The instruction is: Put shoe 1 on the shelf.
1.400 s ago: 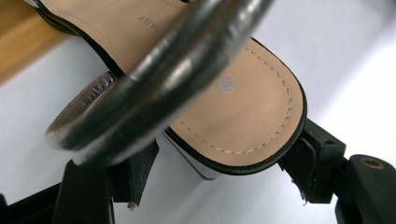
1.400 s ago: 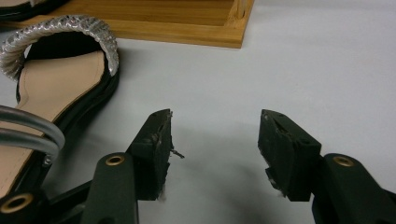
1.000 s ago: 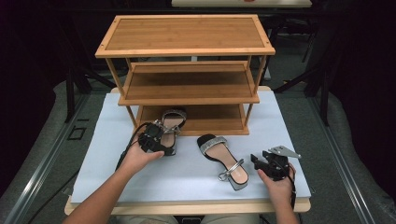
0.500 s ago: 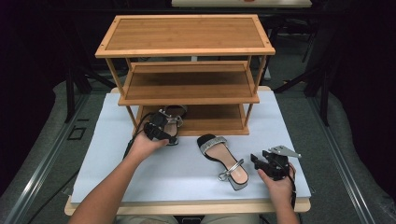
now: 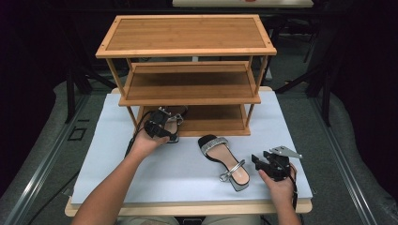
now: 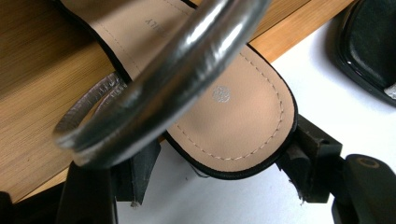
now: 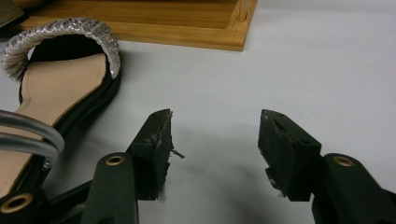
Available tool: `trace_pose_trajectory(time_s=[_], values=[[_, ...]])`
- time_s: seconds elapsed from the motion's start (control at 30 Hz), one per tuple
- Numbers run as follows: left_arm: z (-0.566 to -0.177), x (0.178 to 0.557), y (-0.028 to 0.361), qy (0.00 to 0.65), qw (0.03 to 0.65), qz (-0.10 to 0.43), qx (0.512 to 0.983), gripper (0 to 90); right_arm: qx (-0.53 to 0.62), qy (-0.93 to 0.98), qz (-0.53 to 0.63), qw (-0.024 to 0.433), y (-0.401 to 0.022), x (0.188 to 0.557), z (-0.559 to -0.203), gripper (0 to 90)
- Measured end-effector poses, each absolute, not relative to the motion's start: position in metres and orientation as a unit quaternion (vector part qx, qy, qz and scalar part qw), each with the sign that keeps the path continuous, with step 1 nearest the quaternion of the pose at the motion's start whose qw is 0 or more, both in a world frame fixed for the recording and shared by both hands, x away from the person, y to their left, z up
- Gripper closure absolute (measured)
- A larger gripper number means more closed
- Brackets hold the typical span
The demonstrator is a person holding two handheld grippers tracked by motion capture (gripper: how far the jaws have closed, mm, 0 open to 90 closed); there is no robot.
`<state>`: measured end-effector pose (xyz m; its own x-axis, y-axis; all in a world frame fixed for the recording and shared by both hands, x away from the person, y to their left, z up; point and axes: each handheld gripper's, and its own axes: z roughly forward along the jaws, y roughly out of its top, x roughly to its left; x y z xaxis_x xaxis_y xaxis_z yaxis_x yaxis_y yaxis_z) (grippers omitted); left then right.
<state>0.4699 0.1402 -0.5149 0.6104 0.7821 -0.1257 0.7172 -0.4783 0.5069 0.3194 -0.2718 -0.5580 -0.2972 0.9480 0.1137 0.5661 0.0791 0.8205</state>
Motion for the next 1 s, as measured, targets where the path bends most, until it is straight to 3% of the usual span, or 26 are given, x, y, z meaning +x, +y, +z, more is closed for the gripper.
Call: trace_pose_trajectory(time_s=[0.37,0.77,1.0], values=[[-0.517,0.459,0.148,0.447,0.284,0.059,0.846,34.2,0.541,0.699,0.404,0.234,-0.269,0.321,-0.559,43.7],[-0.518,0.366,0.197,0.431,0.317,0.048,0.844,38.7,0.542,0.713,0.375,0.240,-0.266,0.324,-0.542,41.2],[-0.533,0.334,0.236,0.438,0.317,0.070,0.838,39.6,0.526,0.753,0.340,0.201,-0.256,0.327,-0.519,41.5]])
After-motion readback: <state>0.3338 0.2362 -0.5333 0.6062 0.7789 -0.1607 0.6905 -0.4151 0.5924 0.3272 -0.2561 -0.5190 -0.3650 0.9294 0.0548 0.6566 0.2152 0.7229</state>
